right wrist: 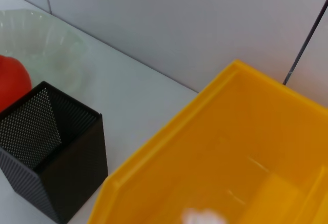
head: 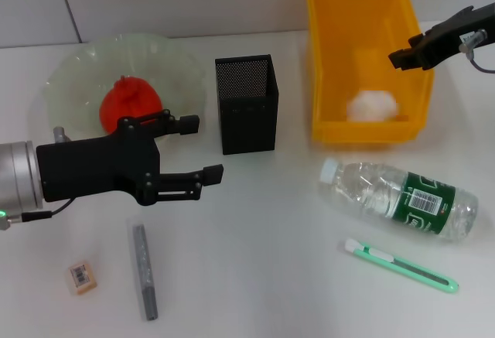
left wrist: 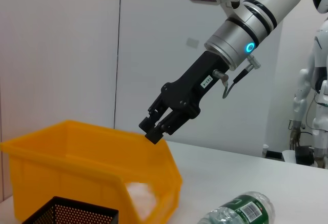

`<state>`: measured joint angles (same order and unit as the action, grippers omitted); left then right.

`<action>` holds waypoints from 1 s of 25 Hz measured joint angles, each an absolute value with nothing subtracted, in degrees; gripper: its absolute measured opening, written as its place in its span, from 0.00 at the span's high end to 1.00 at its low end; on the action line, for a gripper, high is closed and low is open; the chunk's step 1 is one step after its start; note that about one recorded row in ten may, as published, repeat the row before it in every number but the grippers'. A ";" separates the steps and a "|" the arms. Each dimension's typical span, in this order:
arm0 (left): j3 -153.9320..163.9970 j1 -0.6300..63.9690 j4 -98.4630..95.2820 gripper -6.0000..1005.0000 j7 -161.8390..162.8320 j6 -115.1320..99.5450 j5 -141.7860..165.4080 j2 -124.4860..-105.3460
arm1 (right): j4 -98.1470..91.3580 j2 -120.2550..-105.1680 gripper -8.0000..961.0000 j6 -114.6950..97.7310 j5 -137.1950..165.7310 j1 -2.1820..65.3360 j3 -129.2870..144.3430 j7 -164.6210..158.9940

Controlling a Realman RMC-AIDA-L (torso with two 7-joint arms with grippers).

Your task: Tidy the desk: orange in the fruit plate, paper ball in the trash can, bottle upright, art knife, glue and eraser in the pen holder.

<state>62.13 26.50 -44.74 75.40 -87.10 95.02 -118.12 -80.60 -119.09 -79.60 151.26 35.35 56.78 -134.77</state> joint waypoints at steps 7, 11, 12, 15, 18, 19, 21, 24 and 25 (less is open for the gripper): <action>62.23 26.39 -44.74 0.16 75.40 -87.10 95.01 -118.12 | -81.43 -119.10 0.49 -78.76 150.36 35.31 56.78 -134.84; 62.18 26.14 -44.74 0.16 75.32 -87.10 95.00 -118.12 | -83.24 -119.17 0.39 -79.39 147.21 34.48 56.90 -134.75; 62.17 26.12 -44.74 0.16 75.30 -87.10 95.00 -118.12 | -83.83 -119.17 0.39 -79.44 146.25 34.11 57.03 -134.57; 62.15 26.10 -44.74 0.16 75.29 -87.09 95.00 -118.13 | -85.18 -119.18 0.39 -79.44 144.05 33.14 57.22 -133.92; 62.14 26.10 -44.70 0.16 75.28 -87.05 95.00 -118.18 | -87.18 -119.18 0.37 -78.78 138.65 30.78 57.16 -131.76; 62.14 26.10 -44.70 0.16 75.28 -87.05 95.00 -118.18 | -88.20 -119.18 0.36 -78.01 134.57 28.77 56.88 -129.73; 62.10 26.10 -44.67 0.16 75.27 -87.04 95.00 -118.22 | -88.67 -119.18 0.32 -77.44 131.94 27.53 56.73 -128.28; 62.12 26.10 -44.66 0.16 75.26 -87.02 95.00 -118.28 | -89.37 -119.22 0.26 -75.50 118.04 21.55 56.12 -118.41; 62.12 26.10 -44.66 0.16 75.26 -87.02 95.00 -118.28 | -89.37 -119.22 0.24 -75.50 118.04 21.55 56.12 -118.41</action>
